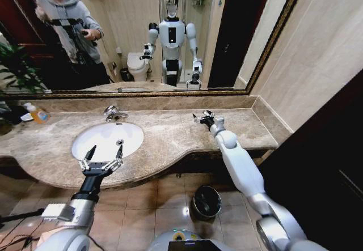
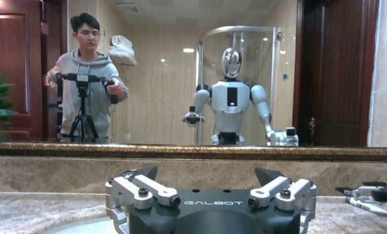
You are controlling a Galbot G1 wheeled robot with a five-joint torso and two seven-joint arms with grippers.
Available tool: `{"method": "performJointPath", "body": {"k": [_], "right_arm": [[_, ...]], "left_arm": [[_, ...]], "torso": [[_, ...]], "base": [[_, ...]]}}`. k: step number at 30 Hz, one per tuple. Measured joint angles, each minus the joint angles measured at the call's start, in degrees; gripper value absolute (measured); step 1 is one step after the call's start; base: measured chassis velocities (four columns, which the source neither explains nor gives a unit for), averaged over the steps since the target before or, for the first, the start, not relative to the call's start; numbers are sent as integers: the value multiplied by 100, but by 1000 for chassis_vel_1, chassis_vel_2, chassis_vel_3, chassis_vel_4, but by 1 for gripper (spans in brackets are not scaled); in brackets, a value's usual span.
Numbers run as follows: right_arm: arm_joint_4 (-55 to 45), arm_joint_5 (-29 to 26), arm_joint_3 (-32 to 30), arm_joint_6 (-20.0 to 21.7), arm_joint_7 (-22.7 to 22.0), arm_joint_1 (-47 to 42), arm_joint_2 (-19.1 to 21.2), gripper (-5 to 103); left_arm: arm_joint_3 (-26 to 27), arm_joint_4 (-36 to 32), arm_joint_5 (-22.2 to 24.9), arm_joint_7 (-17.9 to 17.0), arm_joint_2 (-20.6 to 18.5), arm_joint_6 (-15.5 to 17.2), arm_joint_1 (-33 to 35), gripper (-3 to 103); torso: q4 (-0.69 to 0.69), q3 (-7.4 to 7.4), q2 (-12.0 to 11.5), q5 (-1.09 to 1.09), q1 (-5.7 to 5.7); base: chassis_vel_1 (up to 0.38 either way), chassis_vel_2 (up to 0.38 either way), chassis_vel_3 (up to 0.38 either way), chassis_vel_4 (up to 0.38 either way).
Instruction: Pick up the trash from the sink and place it in the trash bin.
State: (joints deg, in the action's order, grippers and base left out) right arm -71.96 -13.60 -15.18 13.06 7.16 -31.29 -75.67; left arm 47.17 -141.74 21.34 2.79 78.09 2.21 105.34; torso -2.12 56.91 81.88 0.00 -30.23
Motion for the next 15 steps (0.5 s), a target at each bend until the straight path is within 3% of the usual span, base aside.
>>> {"method": "performJointPath", "body": {"k": [7, 15], "right_arm": [[610, 24, -368, -135, 110, 160, 207, 100], [1417, -239, -368, -250, 310, 488, 133, 100]], "left_arm": [[0, 0, 0, 0, 0, 0, 0, 100], [0, 0, 0, 0, 0, 0, 0, 100]], "torso": [[5, -1, 1, 0, 1], [2, 0, 1, 1, 1]], "base": [[0, 0, 0, 0], [0, 0, 0, 0]]}}
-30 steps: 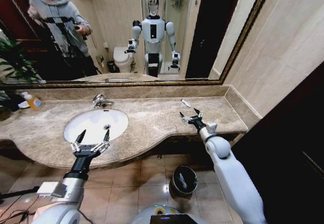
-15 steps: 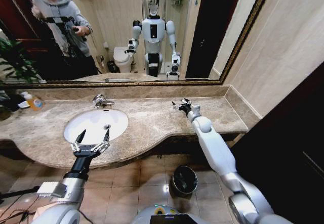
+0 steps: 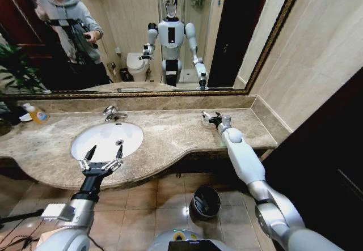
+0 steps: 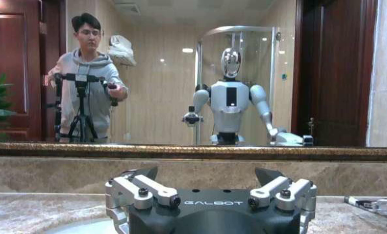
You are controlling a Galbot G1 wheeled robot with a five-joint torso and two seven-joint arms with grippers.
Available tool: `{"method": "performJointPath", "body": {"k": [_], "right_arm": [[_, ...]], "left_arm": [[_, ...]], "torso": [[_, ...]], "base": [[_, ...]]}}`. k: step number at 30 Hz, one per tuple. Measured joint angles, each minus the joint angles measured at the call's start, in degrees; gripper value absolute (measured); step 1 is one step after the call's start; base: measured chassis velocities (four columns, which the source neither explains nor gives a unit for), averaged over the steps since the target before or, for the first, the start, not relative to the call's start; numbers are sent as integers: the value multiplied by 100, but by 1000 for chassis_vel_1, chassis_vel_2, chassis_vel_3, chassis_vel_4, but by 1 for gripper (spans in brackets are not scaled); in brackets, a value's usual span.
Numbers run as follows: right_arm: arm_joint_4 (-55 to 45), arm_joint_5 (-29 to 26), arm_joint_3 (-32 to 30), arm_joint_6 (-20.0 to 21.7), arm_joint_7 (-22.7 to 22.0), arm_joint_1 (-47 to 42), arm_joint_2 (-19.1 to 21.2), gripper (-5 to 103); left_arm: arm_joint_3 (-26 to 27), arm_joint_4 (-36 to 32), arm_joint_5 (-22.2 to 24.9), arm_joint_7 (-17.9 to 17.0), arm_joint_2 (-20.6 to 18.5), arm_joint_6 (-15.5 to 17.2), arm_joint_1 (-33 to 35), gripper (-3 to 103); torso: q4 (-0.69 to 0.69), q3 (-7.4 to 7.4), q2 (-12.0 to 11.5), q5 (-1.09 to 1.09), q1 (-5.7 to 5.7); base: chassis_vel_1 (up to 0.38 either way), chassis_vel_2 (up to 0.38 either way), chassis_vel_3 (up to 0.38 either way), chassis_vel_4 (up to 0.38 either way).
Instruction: Pick up the trash from the sink and place it in the trash bin.
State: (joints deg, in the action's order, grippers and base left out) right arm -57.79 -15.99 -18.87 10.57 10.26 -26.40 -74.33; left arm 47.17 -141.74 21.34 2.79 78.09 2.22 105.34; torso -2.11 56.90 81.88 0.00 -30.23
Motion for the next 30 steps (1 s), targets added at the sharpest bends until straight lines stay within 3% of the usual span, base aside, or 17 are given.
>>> {"method": "performJointPath", "body": {"k": [10, 14, 20, 23, 24, 26, 28, 30], "right_arm": [[684, 97, 11, -207, 66, 394, -212, 103], [775, 99, 4, -230, 66, 427, -223, 99], [857, 112, -5, -245, 67, 448, -225, 82], [891, 243, -7, -324, 77, 455, -214, 64], [891, 243, -7, -324, 77, 455, -214, 64], [896, 320, -16, -357, 91, 455, -212, 54], [896, 329, -18, -360, 94, 455, -212, 54], [907, 335, -17, -363, 128, 459, -212, 42]], "left_arm": [[0, 0, 0, 0, 0, 0, 0, 100], [0, 0, 0, 0, 0, 0, 0, 100], [0, 0, 0, 0, 0, 0, 0, 100], [0, 0, 0, 0, 0, 0, 0, 100], [0, 0, 0, 0, 0, 0, 0, 100], [0, 0, 0, 0, 0, 0, 0, 100], [0, 0, 0, 0, 0, 0, 0, 100], [0, 0, 0, 0, 0, 0, 0, 100]], "torso": [[-1, 0, 0, -1, 0], [0, 0, 0, -1, 0], [0, 0, 0, -1, 0], [0, 0, 0, -1, 0], [0, 0, 0, -1, 0], [0, 0, 0, 0, 0], [0, 0, 0, -1, 0], [0, 0, 0, 0, 0]], "base": [[0, 0, 0, 0], [0, 0, 0, 0], [0, 0, 0, 0], [0, 0, 0, 0], [0, 0, 0, 0], [0, 0, 0, 0], [0, 0, 0, 0], [0, 0, 0, 0]]}}
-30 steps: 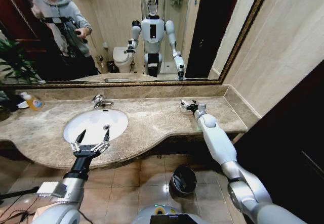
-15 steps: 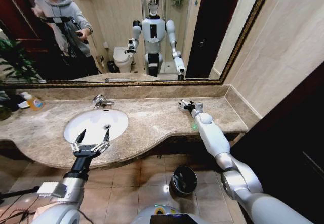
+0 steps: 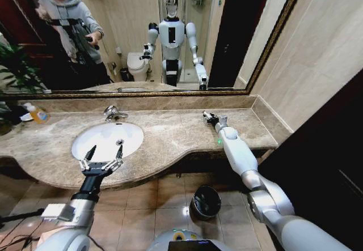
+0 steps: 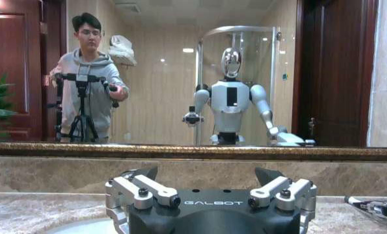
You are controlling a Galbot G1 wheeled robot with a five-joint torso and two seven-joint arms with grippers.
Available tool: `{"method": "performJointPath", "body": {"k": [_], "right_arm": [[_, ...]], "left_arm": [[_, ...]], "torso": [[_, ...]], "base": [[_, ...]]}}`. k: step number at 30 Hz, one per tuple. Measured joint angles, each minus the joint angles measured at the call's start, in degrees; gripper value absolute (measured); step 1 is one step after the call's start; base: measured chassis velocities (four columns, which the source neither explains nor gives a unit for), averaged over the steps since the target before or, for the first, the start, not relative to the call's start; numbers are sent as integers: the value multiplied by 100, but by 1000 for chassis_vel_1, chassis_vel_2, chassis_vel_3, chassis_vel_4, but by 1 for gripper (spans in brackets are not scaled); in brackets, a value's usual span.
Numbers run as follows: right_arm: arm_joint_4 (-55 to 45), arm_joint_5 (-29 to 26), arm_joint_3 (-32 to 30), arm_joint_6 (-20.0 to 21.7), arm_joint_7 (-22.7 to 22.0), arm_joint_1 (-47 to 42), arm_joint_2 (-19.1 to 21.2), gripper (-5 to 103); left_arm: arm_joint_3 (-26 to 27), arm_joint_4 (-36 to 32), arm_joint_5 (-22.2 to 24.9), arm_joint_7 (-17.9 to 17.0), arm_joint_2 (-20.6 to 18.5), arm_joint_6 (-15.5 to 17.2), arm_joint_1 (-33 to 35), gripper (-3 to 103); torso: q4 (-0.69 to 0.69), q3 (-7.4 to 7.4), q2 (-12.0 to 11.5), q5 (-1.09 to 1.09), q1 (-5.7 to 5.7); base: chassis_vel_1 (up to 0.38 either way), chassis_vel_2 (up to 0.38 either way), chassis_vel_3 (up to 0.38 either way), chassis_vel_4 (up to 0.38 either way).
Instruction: Pick up the trash from the sink and place it in the trash bin.
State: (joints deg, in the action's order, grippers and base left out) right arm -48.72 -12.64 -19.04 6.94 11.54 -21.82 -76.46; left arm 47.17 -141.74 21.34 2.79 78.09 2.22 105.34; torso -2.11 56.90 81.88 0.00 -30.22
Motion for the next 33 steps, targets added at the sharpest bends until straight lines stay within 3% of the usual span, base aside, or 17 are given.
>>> {"method": "performJointPath", "body": {"k": [5, 12, 29, 31, 33], "right_arm": [[37, 9, 11, 0, 28, 35, -22, 21], [12, 49, 23, 14, 34, 29, -51, 2], [-259, -3, 16, 152, 18, -120, 7, 1], [-376, -86, 1, 195, 13, -179, 23, 1], [-979, -649, -76, 349, -114, -504, 73, 1]], "left_arm": [[0, 0, 0, 0, 0, 0, 0, 100], [0, 0, 0, 0, 0, 0, 0, 100], [0, 0, 0, 0, 0, 0, 0, 100], [0, 0, 0, 0, 0, 0, 0, 100], [0, 0, 0, 1, 0, 0, 0, 100]], "torso": [[0, 0, 0, 0, 0], [0, -1, 0, -1, 0], [-1, 0, 0, 0, 0], [0, 0, 0, 0, 0], [-1, 0, 0, 0, -1]], "base": [[0, 0, 0, 0], [0, 0, 0, 0], [0, 0, 0, 0], [0, 0, 0, 0], [0, 0, 0, 0]]}}
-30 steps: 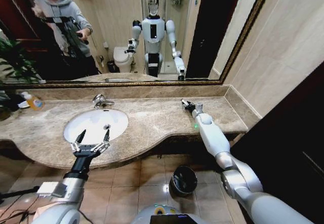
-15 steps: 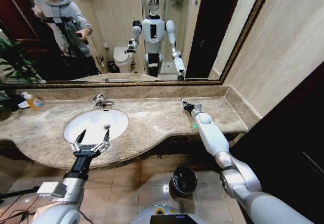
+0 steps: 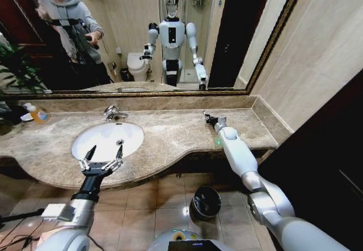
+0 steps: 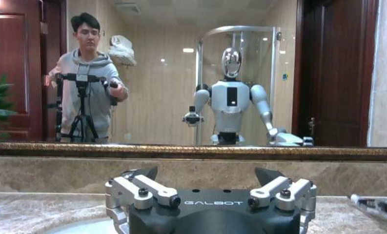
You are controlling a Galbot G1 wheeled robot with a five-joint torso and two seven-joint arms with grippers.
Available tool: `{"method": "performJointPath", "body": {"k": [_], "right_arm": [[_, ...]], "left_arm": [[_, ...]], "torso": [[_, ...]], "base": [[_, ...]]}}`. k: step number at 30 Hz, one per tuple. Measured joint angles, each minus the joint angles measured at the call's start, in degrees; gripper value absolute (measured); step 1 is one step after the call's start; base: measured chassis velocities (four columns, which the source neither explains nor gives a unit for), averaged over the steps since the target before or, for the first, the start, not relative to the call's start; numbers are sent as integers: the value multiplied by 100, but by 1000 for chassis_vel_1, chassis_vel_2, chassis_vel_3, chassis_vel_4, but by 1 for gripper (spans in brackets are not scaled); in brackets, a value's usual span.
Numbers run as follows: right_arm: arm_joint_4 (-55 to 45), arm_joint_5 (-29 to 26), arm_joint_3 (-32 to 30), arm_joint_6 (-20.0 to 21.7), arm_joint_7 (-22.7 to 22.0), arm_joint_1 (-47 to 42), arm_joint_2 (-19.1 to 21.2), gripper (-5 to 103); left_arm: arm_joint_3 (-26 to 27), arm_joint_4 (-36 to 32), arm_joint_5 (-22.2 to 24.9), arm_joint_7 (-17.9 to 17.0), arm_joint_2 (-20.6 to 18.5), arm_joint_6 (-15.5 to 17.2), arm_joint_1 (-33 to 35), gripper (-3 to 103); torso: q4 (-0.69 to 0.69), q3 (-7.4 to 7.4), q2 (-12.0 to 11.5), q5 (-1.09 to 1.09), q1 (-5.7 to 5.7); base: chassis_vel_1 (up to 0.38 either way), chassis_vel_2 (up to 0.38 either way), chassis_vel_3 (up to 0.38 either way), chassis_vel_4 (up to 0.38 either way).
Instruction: Pick up the trash from the sink and place it in the trash bin.
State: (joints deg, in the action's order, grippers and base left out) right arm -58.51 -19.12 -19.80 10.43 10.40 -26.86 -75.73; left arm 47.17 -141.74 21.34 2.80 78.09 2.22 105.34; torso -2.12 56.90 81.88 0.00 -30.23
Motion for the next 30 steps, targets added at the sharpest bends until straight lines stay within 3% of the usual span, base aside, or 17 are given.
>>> {"method": "performJointPath", "body": {"k": [5, 9, 11, 16, 18, 25, 30], "right_arm": [[-874, -355, -62, 2, -186, -512, 168, 1], [-1693, -559, -130, -311, -520, -1011, 323, 1], [-2643, -670, -291, -336, -817, -1694, 437, 1], [-4137, -732, -564, -268, -979, -3012, 576, 1], [-4404, -733, -661, -274, -979, -3261, 606, 1], [-5662, -795, -1215, -938, -737, -4938, 546, 1], [-5893, -547, -1116, -1372, -575, -5530, 353, 1]], "left_arm": [[0, 0, 0, 0, 0, 0, 0, 100], [0, 0, 0, 0, 0, 0, 0, 100], [0, 0, 0, 0, 1, 0, 1, 100], [0, 0, 0, 0, 1, 0, 0, 100], [0, 0, 0, 0, 0, 0, 0, 100], [0, 0, 0, 0, 1, 0, 0, 100], [0, 0, 0, 0, 1, 0, 1, 100]], "torso": [[1, 0, 0, 0, 1], [0, 0, 0, 0, 0], [0, -1, 0, 0, 0], [0, -1, 0, 1, 2], [1, -1, 0, 1, 2], [2, -2, 1, 0, 2], [-2, -1, 1, 1, 2]], "base": [[0, 0, 0, 0], [0, 0, 0, 0], [0, 0, 0, 0], [0, 0, 0, 0], [0, 0, 0, 0], [0, 0, 0, 0], [0, 0, 0, 0]]}}
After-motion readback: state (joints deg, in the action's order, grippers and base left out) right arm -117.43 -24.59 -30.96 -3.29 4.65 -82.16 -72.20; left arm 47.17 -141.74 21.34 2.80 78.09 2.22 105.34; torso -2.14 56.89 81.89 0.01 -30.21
